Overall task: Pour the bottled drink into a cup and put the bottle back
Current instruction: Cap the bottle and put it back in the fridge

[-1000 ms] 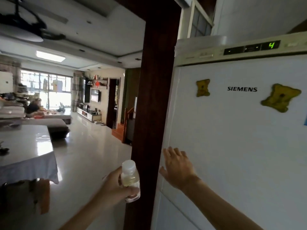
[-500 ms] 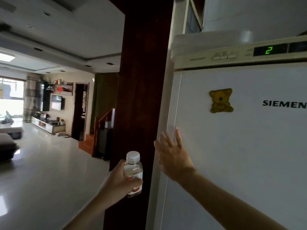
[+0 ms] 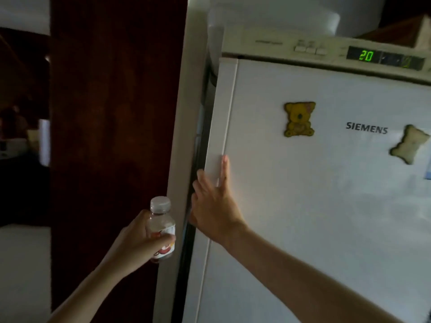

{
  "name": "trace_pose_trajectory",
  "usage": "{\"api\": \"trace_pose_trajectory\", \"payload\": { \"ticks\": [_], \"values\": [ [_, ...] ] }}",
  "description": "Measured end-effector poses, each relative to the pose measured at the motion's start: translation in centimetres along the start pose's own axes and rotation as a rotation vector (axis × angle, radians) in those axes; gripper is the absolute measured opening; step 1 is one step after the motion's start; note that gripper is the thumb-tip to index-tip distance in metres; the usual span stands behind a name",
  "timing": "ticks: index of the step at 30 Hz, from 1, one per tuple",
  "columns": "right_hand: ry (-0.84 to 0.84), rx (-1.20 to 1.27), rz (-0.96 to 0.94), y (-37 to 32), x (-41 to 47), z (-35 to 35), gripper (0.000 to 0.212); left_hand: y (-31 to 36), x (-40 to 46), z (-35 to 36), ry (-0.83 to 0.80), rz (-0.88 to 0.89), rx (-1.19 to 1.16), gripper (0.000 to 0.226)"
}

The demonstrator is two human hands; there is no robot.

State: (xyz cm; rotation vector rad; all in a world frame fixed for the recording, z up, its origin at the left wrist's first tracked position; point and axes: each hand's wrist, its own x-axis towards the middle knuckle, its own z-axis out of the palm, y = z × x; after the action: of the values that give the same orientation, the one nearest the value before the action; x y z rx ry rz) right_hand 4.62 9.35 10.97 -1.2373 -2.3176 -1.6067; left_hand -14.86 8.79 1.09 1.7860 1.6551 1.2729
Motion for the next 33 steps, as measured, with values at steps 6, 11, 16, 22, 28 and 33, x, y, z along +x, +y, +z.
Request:
{"api": "trace_pose_trajectory", "payload": {
  "ticks": [6,11,16,22,28,33],
  "values": [
    [-0.106,-0.082,-0.008,-1.3,-0.1,-0.1,0.046,-0.4,0.4,2.0,-0.103,0.015,-0.014,0.058],
    [-0.093,-0.113,-0.027,-1.0,-0.5,0.3,0.051,-0.2,0.1,1.8,-0.139,0.002,-0.024,0.061],
    [-0.14,-0.11,0.019,-2.1,-0.6,0.3,0.054,-0.3,0.1,1.7,-0.178,0.0,-0.024,0.06],
    [-0.138,-0.091,0.018,-2.2,-0.8,-0.6,0.058,0.5,2.1,1.8,-0.187,0.05,-0.057,0.057],
    [-0.191,-0.017,0.07,-2.5,-0.3,-0.3,0.055,0.4,4.4,2.3,-0.309,0.117,-0.07,0.062],
    [-0.345,-0.061,0.134,-3.9,1.1,-1.9,0.042,-0.1,5.5,1.7,-0.398,0.171,-0.1,0.062]
  ]
}}
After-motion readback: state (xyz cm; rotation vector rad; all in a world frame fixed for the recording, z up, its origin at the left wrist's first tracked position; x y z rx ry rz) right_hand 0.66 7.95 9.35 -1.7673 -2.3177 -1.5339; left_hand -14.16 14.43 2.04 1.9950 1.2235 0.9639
